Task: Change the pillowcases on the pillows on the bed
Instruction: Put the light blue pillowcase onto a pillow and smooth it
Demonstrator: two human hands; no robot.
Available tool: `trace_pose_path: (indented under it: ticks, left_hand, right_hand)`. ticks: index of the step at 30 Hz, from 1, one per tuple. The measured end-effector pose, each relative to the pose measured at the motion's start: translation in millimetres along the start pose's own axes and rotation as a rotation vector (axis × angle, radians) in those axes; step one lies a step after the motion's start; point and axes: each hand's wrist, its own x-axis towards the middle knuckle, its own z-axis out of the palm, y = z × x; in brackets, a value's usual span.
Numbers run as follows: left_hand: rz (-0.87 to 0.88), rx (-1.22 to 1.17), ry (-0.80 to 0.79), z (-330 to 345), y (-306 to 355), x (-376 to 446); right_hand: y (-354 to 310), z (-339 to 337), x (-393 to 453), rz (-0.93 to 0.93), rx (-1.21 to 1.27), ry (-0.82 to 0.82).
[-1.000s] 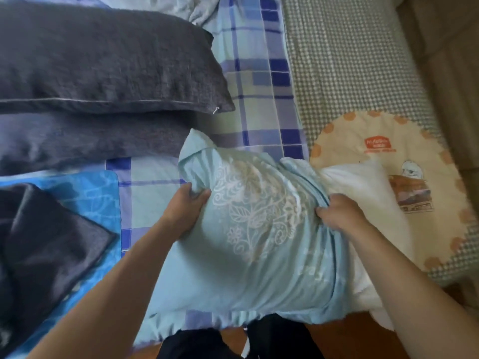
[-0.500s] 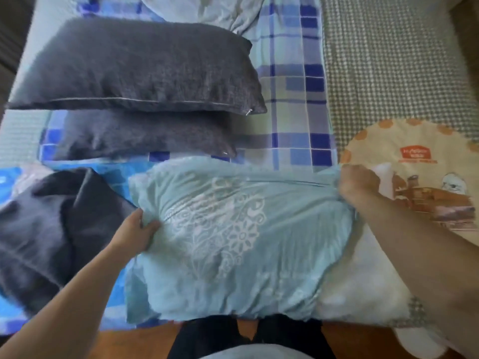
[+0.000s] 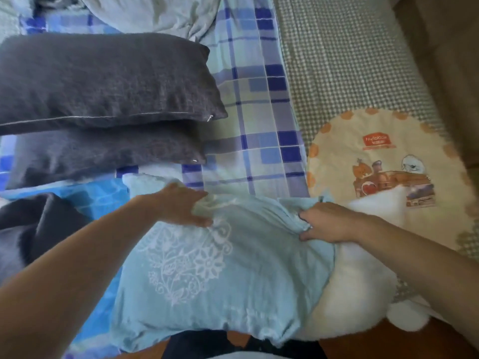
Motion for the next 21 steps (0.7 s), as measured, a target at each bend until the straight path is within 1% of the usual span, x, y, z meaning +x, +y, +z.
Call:
trace_pose_path:
  ticks: [1,2,3,4,6,7,8,9,10,11,12,13,15,17,18,19,20,21]
  left_hand:
    - [0.022,0.014,-0.045,9,14,-9]
    - [0.051,0.020,-0.032,17,28,-19]
    - [0.063,0.027,0.014,17,41,-32]
    - [0.074,0.036,0.104,13,48,-45]
    - [0.066,-0.034,0.350,-19,53,-77]
    - [0.073,-0.067,0.450,-44,54,-98]
    - [0.090,-0.070,0.514,-72,56,-120]
    - [0.091,-0.059,0.519,-97,59,-142]
    - [0.101,-0.057,0.487,-117,64,-162]
    - [0.094,-0.043,0.437,-128,70,-176]
    - [0.080,0.002,0.389,-128,76,-184]
    - [0.068,0.076,0.328,-116,83,-187]
    - [0.093,0.192,0.174,-59,94,-174]
    - [0.085,0.130,-0.034,14,105,-156]
    - [0.061,0.015,-0.127,47,109,-149]
    - [0.026,-0.143,-0.185,74,112,-142]
    - [-0.010,-0.292,-0.165,93,113,-135]
    - [-0.059,-0.402,-0.065,106,112,-129]
  right_hand:
    - [0,2,-16,0.011,0.038,-0.032]
    - [2,2,-30,0.020,0.103,-0.039]
    - [7,-3,-44,0.033,0.166,-0.020]
    - [12,-13,-58,0.052,0.215,0.029]
    - [21,-45,-93,0.095,0.236,0.183]
    - [22,-64,-114,0.096,0.217,0.289]
    - [17,-83,-138,0.076,0.193,0.414]
    - [11,-98,-160,0.048,0.181,0.531]
    - [3,-108,-180,0.016,0.188,0.611]
    - [-3,-109,-193,-0.005,0.175,0.629]
    - [-12,-103,-199,-0.002,0.144,0.573]
    - [-21,-86,-195,0.027,0.102,0.453]
    - [-42,-31,-173,0.123,0.022,0.174]
    - [-71,32,-148,0.218,0.020,-0.089]
    - [-87,54,-139,0.234,0.049,-0.202]
    - [-95,70,-130,0.233,0.087,-0.268]
    - [-100,74,-124,0.238,0.187,-0.257]
    - [-101,71,-116,0.256,0.350,-0.160]
